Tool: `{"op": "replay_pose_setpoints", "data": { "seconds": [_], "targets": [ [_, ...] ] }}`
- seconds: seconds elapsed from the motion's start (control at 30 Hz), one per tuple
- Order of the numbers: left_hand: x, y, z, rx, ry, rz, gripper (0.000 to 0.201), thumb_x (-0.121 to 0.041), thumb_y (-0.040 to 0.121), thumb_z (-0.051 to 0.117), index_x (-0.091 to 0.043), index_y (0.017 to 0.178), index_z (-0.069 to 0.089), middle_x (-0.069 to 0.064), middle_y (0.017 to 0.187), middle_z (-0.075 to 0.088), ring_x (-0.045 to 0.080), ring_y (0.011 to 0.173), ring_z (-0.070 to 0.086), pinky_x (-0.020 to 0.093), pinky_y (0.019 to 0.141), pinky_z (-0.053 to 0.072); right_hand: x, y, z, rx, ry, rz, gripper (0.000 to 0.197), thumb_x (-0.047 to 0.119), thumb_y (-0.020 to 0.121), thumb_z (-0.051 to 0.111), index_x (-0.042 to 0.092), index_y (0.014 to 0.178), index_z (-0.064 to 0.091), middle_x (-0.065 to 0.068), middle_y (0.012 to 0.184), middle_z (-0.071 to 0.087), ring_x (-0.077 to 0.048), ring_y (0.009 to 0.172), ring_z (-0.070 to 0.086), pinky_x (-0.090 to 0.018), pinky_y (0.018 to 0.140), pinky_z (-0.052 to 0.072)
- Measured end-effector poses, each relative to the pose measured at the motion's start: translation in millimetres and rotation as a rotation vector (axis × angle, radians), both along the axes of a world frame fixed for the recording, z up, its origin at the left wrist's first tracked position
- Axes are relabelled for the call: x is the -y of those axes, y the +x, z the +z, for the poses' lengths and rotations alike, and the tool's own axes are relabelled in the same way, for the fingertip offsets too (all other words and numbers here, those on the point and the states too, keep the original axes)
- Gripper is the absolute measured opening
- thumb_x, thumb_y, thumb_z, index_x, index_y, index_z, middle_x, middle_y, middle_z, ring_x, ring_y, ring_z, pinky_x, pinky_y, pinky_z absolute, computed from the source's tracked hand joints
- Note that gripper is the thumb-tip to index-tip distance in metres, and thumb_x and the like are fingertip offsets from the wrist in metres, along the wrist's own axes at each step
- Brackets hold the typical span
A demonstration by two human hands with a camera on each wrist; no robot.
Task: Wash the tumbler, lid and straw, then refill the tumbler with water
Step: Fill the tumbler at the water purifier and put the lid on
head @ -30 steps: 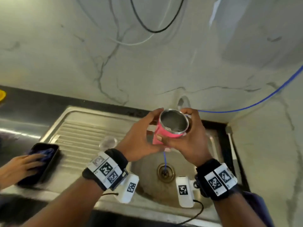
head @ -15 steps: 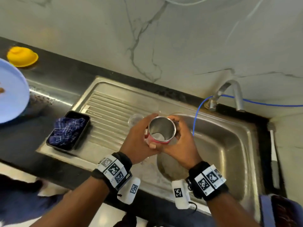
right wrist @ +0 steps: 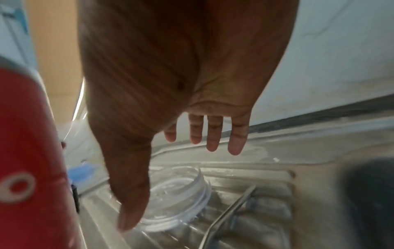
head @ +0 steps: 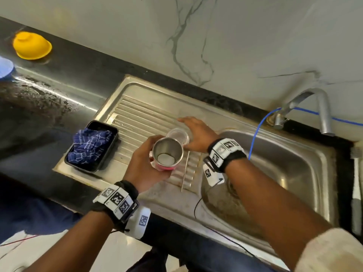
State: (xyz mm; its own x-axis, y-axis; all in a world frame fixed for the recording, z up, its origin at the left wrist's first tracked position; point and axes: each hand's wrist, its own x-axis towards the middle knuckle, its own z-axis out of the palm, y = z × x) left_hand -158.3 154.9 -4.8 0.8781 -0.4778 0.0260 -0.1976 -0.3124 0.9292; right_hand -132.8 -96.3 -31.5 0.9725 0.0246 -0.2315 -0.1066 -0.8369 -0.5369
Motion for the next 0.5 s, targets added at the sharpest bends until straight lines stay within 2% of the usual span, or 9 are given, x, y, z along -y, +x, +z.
{"op": "replay_pose_setpoints", "data": {
  "seconds": [0.07, 0.13, 0.2, 0.3, 0.4, 0.5],
  "targets": [
    [0.8, 1.4, -2.8, 0.009, 0.006, 0.015, 0.088, -0.011, 0.057, 0.103, -0.029, 0.129, 0.056, -0.013, 0.118, 0.069, 0.010, 0.112, 0.066, 0.023, 0.084, 0.057, -4.8, 15.4, -12.4, -0.078, -0.131, 0.118, 0.119, 0.044, 0.065, 0.098, 0.046, 0.160, 0.027, 0.001, 0.169, 0.030, -0.029, 0.153, 0.034, -0.055, 0.121, 0.037],
    [2.2, 3.3, -6.4, 0.013, 0.008, 0.026, 0.088, -0.011, 0.057, 0.103, -0.028, 0.129, 0.056, -0.012, 0.118, 0.069, 0.011, 0.112, 0.066, 0.023, 0.085, 0.057, -8.8, 23.2, -17.4, -0.149, -0.216, 0.184, 0.119, 0.043, 0.067, 0.098, 0.051, 0.160, 0.024, 0.005, 0.171, 0.026, -0.029, 0.154, 0.029, -0.058, 0.120, 0.035],
    [3.8, 5.0, -9.1, 0.009, 0.013, 0.032, 0.089, -0.011, 0.057, 0.103, -0.027, 0.130, 0.056, -0.010, 0.118, 0.069, 0.012, 0.113, 0.066, 0.024, 0.085, 0.058, -11.2, 26.0, -18.6, -0.162, -0.256, 0.222, 0.112, 0.042, 0.071, 0.095, 0.051, 0.160, 0.027, 0.008, 0.168, 0.033, -0.028, 0.151, 0.032, -0.056, 0.116, 0.034],
    [7.9, 7.0, -10.5, 0.018, 0.010, 0.034, 0.087, -0.010, 0.057, 0.102, -0.026, 0.130, 0.056, -0.010, 0.118, 0.069, 0.012, 0.113, 0.066, 0.023, 0.086, 0.058, -12.7, 26.4, -16.3, -0.081, -0.284, 0.211, 0.097, 0.044, 0.073, 0.092, 0.047, 0.154, 0.040, 0.010, 0.154, 0.052, -0.025, 0.141, 0.042, -0.054, 0.109, 0.033],
    [12.5, 8.0, -11.4, 0.018, -0.003, 0.025, 0.086, -0.010, 0.057, 0.102, -0.026, 0.128, 0.057, -0.010, 0.117, 0.069, 0.011, 0.112, 0.066, 0.021, 0.085, 0.057, -7.1, 20.1, -7.3, -0.005, -0.259, 0.083, 0.090, 0.051, 0.068, 0.093, 0.041, 0.145, 0.048, 0.005, 0.140, 0.060, -0.025, 0.132, 0.050, -0.050, 0.103, 0.033],
    [17.3, 8.0, -11.6, 0.014, -0.003, 0.017, 0.087, -0.014, 0.057, 0.103, -0.026, 0.129, 0.056, -0.012, 0.119, 0.069, 0.009, 0.113, 0.065, 0.021, 0.085, 0.057, 12.6, 3.5, 6.1, 0.065, -0.063, -0.180, 0.091, 0.046, 0.061, 0.099, 0.033, 0.137, 0.050, 0.004, 0.137, 0.057, -0.026, 0.126, 0.056, -0.049, 0.104, 0.040]
  ]
}}
